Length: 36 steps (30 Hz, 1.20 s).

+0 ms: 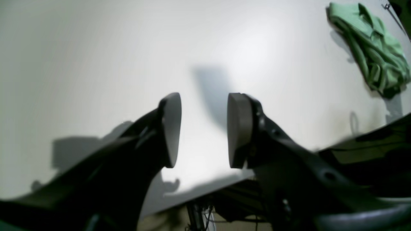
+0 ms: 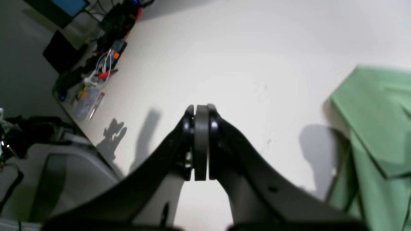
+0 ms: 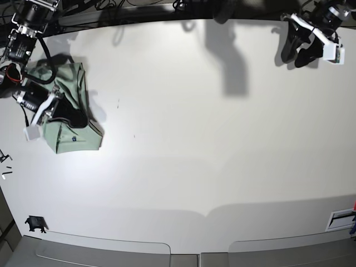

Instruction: Fold the T-shirt properly

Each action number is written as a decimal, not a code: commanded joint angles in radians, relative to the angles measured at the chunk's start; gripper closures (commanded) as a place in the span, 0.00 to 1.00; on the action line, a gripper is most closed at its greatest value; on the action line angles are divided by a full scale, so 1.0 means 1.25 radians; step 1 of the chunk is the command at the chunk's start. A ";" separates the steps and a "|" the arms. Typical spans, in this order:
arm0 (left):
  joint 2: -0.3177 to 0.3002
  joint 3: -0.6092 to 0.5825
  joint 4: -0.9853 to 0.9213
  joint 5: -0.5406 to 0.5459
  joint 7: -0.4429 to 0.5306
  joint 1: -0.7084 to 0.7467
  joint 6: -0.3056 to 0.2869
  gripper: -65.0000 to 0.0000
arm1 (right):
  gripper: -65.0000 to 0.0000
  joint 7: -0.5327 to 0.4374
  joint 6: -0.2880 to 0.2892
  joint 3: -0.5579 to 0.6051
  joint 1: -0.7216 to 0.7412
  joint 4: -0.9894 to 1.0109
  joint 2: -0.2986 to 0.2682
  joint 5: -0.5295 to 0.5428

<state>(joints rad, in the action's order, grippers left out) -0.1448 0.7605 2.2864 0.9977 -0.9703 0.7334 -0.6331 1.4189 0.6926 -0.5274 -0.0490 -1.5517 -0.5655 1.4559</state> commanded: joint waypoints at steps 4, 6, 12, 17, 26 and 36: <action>-0.006 0.004 0.014 0.021 0.013 0.037 -0.004 0.67 | 1.00 -0.018 0.004 -0.008 -0.015 -0.035 -0.020 0.022; -0.006 0.004 0.014 0.021 0.009 0.055 -0.003 0.67 | 1.00 -0.018 0.004 -0.008 -0.027 -0.053 -0.020 0.022; -0.006 0.004 0.014 0.020 -0.008 0.130 -0.004 0.67 | 1.00 -0.018 0.004 -0.008 -0.097 -0.154 -0.020 0.022; -0.005 0.004 0.014 0.021 -0.008 0.181 -0.003 0.67 | 1.00 -0.018 0.004 -0.008 -0.182 -0.226 -0.020 0.022; -0.004 0.004 0.014 0.101 -0.139 0.256 -0.004 0.67 | 1.00 -0.018 0.004 -0.008 -0.352 -0.237 -0.020 0.022; -0.005 0.004 0.014 0.236 -0.201 0.380 -0.003 0.67 | 1.00 -0.018 0.004 -0.008 -0.587 -0.237 -0.020 0.022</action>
<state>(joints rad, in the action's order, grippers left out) -0.1471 0.7605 2.2890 1.2663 -1.2251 1.1904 -0.6327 1.4067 0.6922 -0.5266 -0.7815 -1.8336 -0.5739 1.4586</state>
